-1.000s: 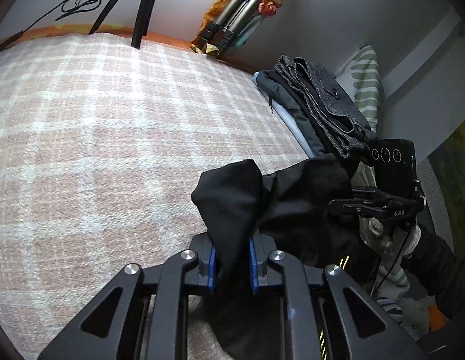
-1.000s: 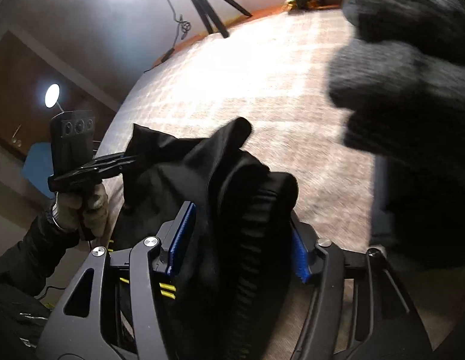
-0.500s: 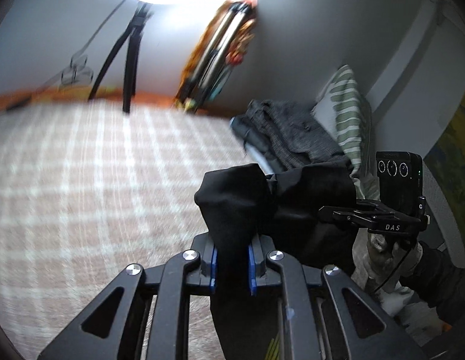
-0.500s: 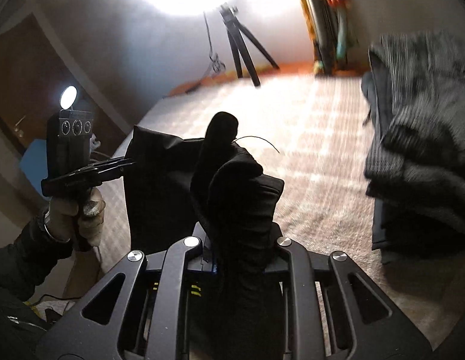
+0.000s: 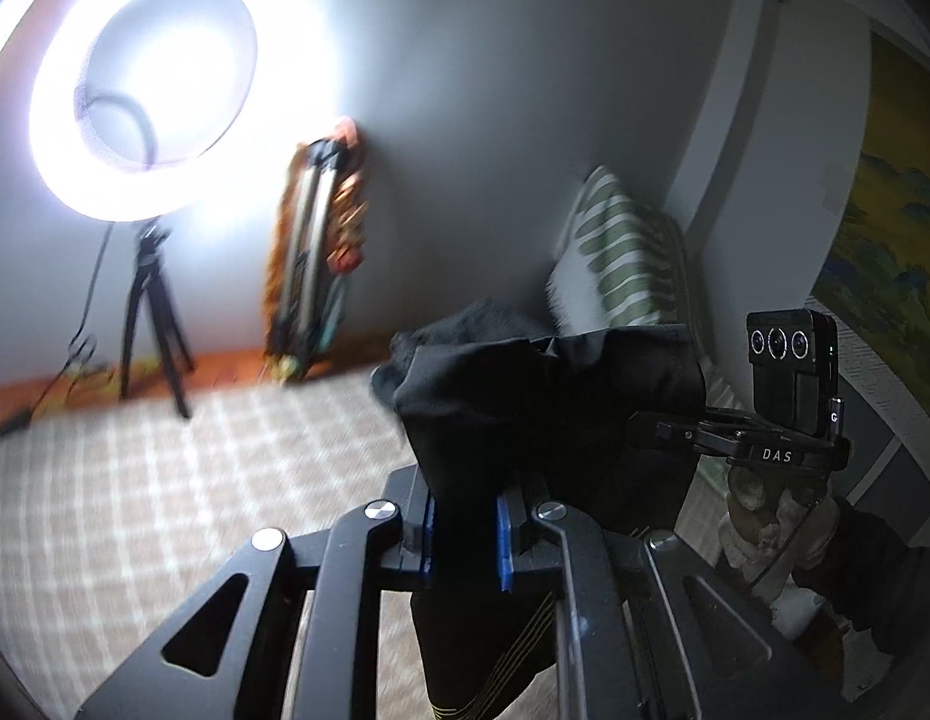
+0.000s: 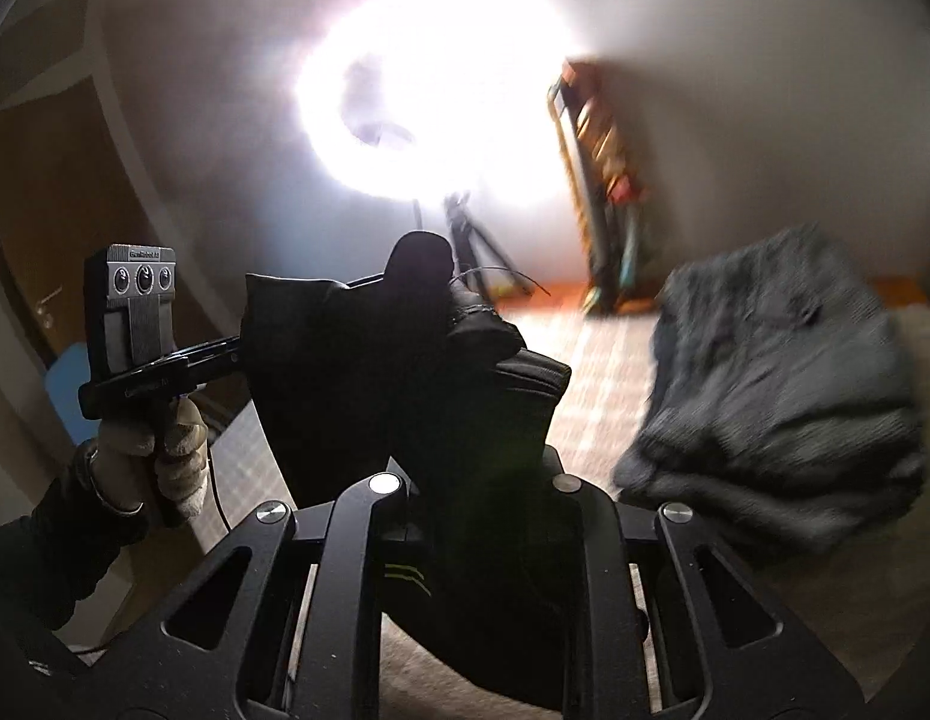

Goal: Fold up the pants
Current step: 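Lower the shorts onto the folded clothes stack and open the left gripper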

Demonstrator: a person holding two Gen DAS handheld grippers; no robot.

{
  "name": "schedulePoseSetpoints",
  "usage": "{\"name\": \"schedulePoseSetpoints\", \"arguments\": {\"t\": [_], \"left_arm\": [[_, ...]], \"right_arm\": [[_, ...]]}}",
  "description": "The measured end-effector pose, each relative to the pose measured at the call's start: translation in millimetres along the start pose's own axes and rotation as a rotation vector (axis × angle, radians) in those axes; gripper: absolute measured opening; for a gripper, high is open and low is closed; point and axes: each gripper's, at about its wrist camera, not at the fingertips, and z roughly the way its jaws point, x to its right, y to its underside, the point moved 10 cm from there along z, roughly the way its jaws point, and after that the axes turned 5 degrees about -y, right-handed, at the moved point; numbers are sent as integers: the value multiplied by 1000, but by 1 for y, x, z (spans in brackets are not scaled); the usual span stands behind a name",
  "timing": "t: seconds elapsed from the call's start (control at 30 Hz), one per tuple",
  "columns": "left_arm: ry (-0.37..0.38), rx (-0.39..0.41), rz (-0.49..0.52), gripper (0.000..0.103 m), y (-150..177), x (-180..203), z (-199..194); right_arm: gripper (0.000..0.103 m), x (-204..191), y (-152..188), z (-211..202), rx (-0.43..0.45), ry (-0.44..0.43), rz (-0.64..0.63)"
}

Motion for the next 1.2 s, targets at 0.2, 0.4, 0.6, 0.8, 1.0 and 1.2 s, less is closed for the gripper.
{"name": "schedulePoseSetpoints", "arguments": {"t": [0.2,0.4,0.6,0.8,1.0,1.2], "left_arm": [[51,36,57,12,-51,41,28],[93,44,119,12,-86,82,69],[95,11,131,12,-96,95,128],[63,-42,67,12,-94,67,196],[-8,-86,58,12,-84,38,244],[-90,-102,81,15,-79,17,269]], "right_arm": [[18,30,-39,-45,76,59,-20],[18,82,-69,-73,100,109,0],[18,146,-84,-64,62,157,23],[18,212,-85,-22,-4,155,107],[18,246,-77,10,-60,167,109],[24,271,-71,25,-92,231,117]]}}
